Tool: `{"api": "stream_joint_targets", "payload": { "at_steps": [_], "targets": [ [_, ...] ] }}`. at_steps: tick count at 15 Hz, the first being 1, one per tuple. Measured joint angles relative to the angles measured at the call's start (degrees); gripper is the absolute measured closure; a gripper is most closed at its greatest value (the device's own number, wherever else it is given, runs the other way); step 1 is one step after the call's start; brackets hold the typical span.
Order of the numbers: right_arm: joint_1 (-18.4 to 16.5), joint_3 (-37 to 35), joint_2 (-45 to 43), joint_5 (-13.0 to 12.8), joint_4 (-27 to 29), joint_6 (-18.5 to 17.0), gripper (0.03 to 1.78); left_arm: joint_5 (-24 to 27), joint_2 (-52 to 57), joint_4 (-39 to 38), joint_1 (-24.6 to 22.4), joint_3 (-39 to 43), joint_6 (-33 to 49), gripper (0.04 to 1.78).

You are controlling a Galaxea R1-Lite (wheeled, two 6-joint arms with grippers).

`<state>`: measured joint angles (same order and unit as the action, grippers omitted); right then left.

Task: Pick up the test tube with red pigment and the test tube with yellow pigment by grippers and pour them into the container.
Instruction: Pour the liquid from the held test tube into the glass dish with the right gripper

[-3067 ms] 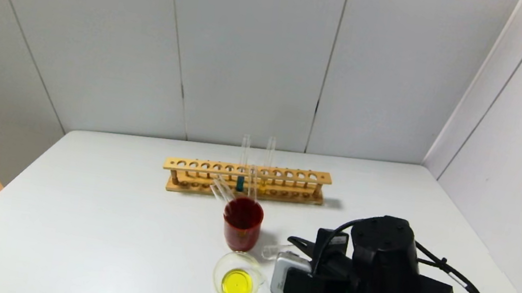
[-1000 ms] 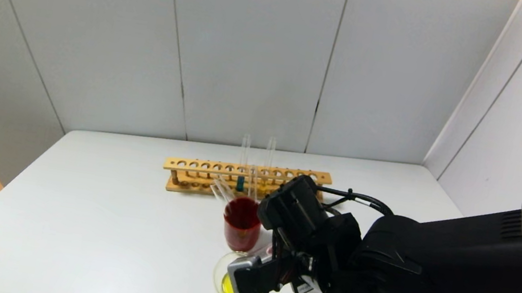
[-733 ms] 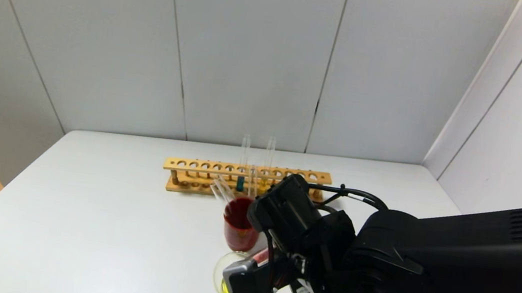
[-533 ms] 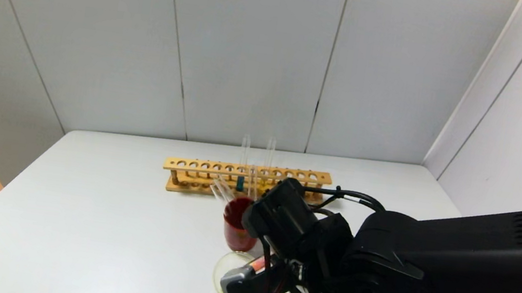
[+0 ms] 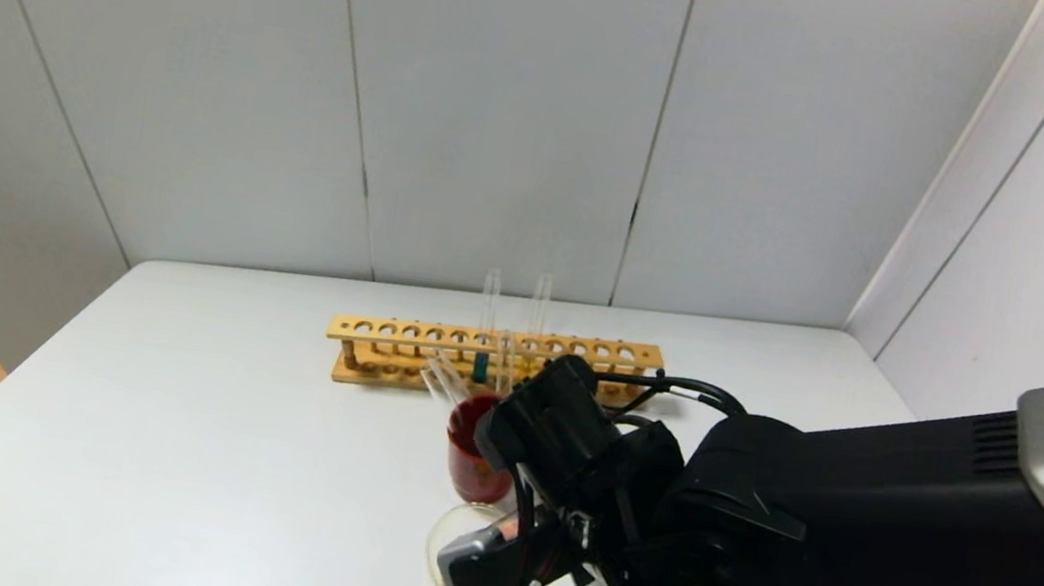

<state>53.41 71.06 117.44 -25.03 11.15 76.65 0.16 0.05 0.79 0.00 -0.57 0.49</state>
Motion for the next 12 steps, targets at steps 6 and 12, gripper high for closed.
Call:
{"api": "stream_joint_targets", "payload": {
  "at_steps": [6,12],
  "targets": [
    [-1.73,2.01,1.41,0.12,0.02,0.07,1.48,0.02,0.00,-0.02,0.00,-0.02,-0.02,0.07],
    [-1.93,3.02,2.27,0.04,0.15,1.65,1.48,0.00,0.00,0.00,0.00,-0.05,0.02,0.07]
  ]
}}
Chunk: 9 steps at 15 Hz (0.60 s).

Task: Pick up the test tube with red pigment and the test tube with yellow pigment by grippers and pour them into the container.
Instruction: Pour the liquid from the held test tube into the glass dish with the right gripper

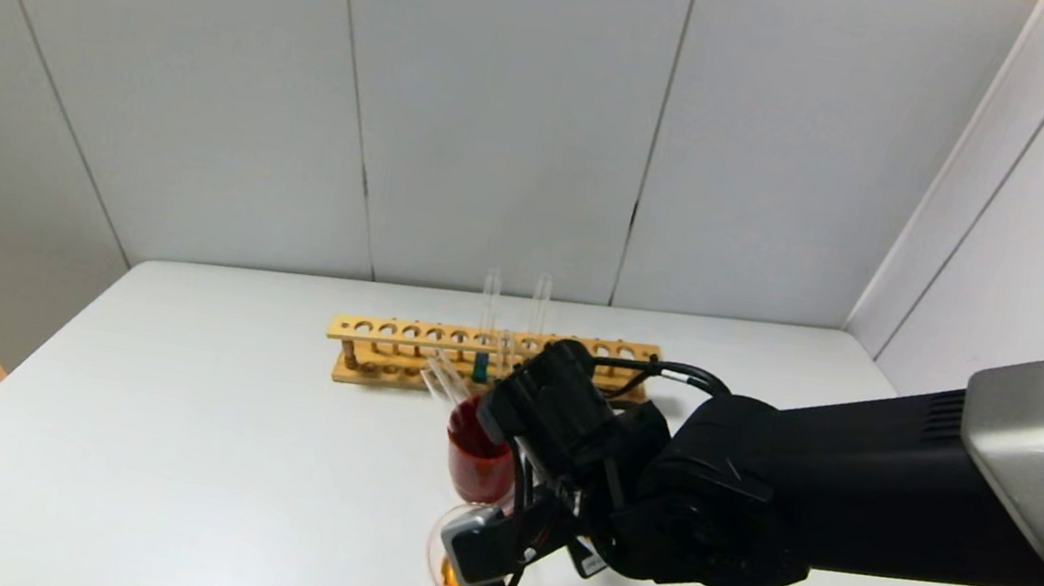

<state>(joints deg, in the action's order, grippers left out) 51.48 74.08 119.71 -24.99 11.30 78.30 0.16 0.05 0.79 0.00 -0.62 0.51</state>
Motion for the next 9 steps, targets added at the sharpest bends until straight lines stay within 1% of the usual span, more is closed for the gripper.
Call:
{"api": "stream_joint_targets", "payload": {
  "at_steps": [9],
  "targets": [
    [-1.18,7.58,1.60,-0.28,10.12,1.16,1.48,0.02,0.00,-0.02,0.00,0.00,-0.02,0.07]
  ]
}}
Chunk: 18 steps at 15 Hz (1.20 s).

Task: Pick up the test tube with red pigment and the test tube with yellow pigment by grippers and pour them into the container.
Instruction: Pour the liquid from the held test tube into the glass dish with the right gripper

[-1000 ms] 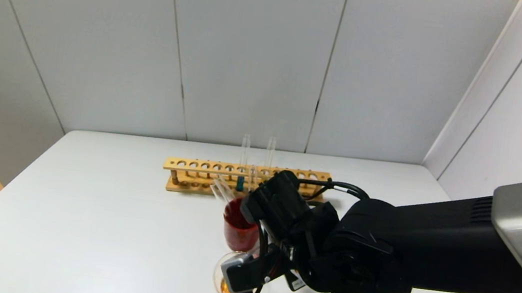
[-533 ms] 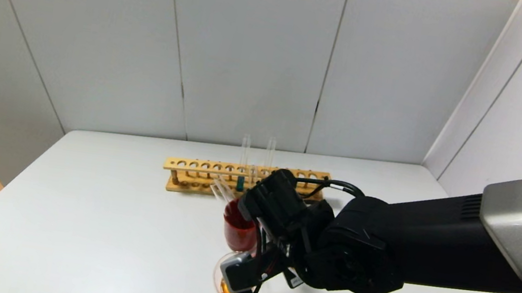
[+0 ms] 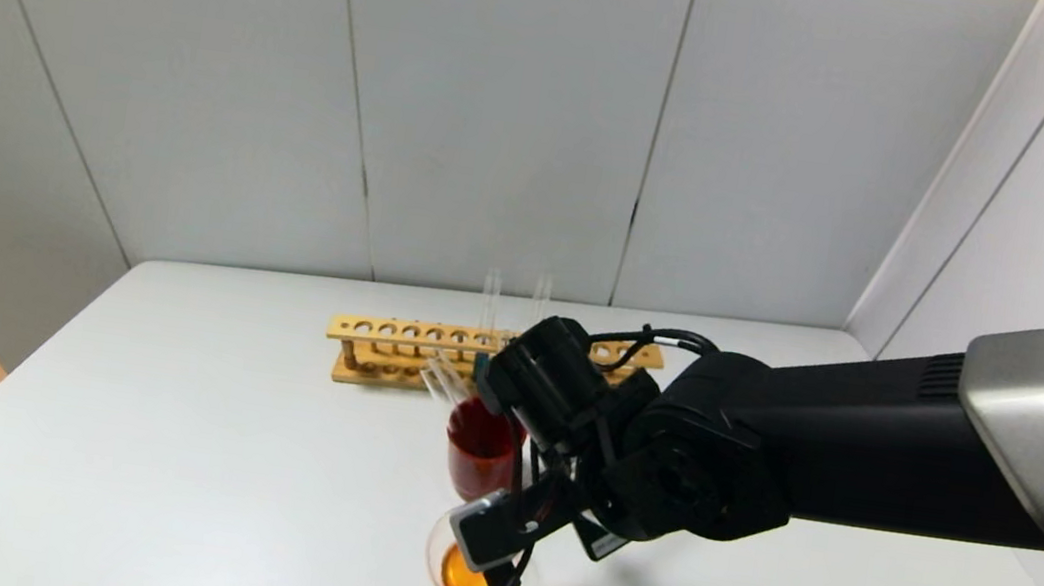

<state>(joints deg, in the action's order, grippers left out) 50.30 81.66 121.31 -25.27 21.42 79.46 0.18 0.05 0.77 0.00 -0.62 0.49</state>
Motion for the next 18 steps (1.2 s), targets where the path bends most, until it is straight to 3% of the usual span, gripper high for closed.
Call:
{"api": "stream_joint_targets", "payload": {
  "at_steps": [7,18],
  "targets": [
    [0.57,6.45,2.65,-4.08,4.51,1.99,1.48,-0.02,0.00,0.00,0.00,0.00,-0.02,0.07],
    [1.51,11.75,4.68,-6.10,8.98,2.49,1.48,0.00,0.00,0.02,0.00,0.02,0.00,0.07]
  ]
}}
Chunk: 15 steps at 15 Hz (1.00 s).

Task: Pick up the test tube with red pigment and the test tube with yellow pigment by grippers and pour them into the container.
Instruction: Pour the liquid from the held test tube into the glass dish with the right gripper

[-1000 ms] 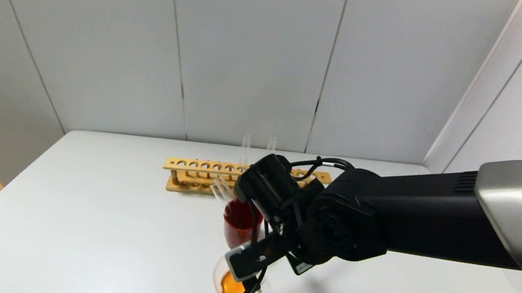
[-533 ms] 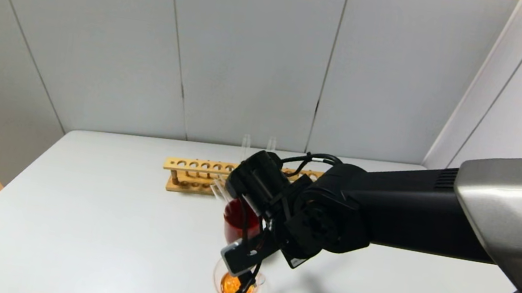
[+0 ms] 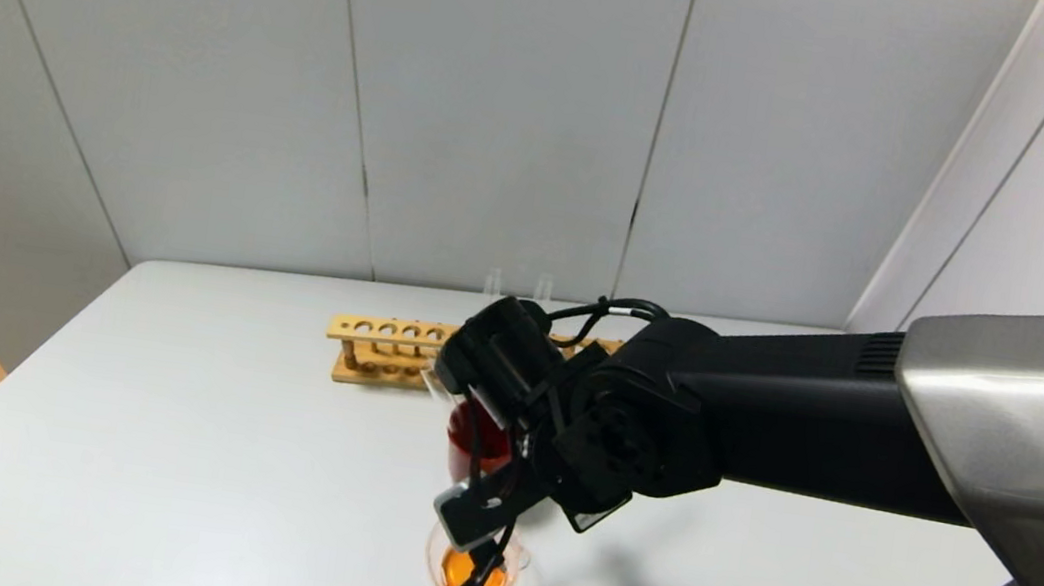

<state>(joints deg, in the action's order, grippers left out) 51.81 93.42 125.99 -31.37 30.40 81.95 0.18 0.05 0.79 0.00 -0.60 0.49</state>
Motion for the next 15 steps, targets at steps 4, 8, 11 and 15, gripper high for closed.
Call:
{"api": "stream_joint_targets", "payload": {
  "at_steps": [4,8,11,15],
  "targets": [
    [1.11,0.44,0.39,-0.35,0.46,0.05,1.48,0.00,0.00,-0.02,0.00,0.00,-0.02,0.07],
    [1.99,2.11,0.83,-3.15,3.58,0.24,1.48,0.00,0.00,-0.02,0.00,0.00,0.00,0.07],
    [2.38,3.02,1.18,-3.77,3.68,0.30,1.48,0.00,0.00,-0.02,0.00,0.00,0.02,0.07],
    [2.90,4.35,1.94,-4.29,4.63,0.46,1.48,0.00,0.00,-0.02,0.00,0.00,-0.02,0.07]
  ]
}}
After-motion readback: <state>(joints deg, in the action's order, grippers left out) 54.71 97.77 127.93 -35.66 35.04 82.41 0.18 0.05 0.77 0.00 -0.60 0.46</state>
